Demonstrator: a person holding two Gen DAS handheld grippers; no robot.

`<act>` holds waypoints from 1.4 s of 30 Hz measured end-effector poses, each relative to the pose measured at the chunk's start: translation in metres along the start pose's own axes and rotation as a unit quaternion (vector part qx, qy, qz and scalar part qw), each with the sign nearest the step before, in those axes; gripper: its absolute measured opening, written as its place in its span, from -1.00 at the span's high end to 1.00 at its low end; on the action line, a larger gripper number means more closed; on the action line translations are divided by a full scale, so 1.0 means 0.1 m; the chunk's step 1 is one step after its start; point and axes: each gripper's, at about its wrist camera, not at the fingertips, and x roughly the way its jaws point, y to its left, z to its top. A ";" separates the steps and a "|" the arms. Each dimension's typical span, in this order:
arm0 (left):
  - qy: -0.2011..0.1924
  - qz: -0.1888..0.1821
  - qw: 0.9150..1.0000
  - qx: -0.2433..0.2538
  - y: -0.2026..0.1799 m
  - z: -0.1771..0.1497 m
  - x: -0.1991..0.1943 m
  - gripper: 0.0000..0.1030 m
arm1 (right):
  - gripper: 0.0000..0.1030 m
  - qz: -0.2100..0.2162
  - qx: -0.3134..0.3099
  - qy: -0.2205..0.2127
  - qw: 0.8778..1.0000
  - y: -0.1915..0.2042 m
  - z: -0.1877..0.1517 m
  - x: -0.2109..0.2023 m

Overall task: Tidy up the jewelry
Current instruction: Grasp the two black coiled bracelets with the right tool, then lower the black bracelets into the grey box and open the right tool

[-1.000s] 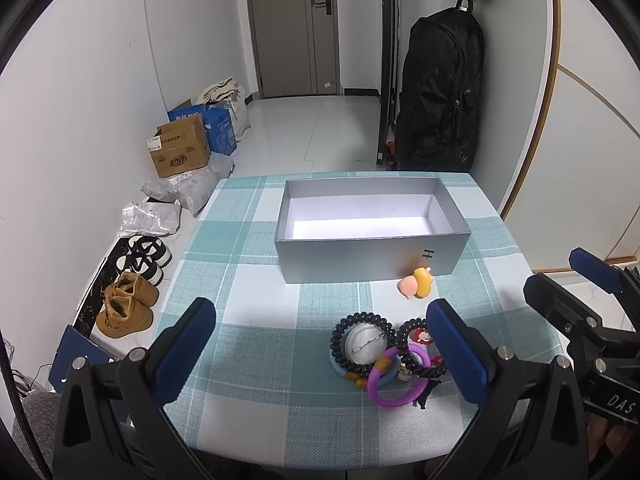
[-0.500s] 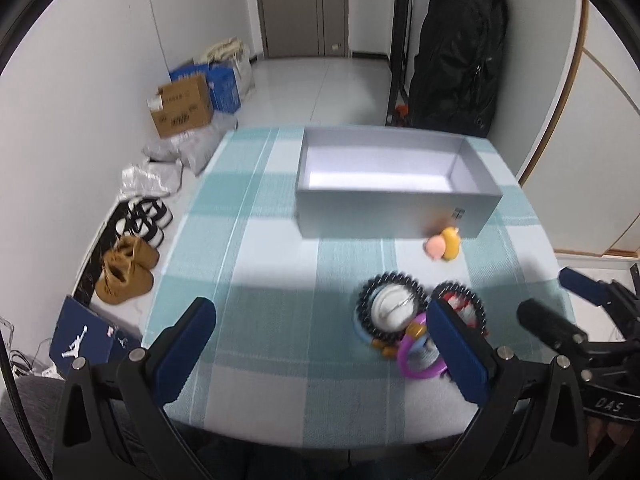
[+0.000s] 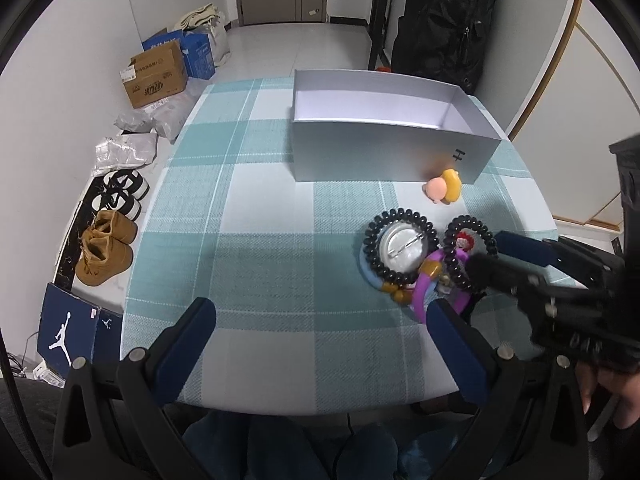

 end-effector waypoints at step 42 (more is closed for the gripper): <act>0.043 -0.132 0.989 -0.060 0.09 0.32 0.43 0.88 | 0.82 0.044 0.055 -0.045 0.997 -0.21 0.18 -0.18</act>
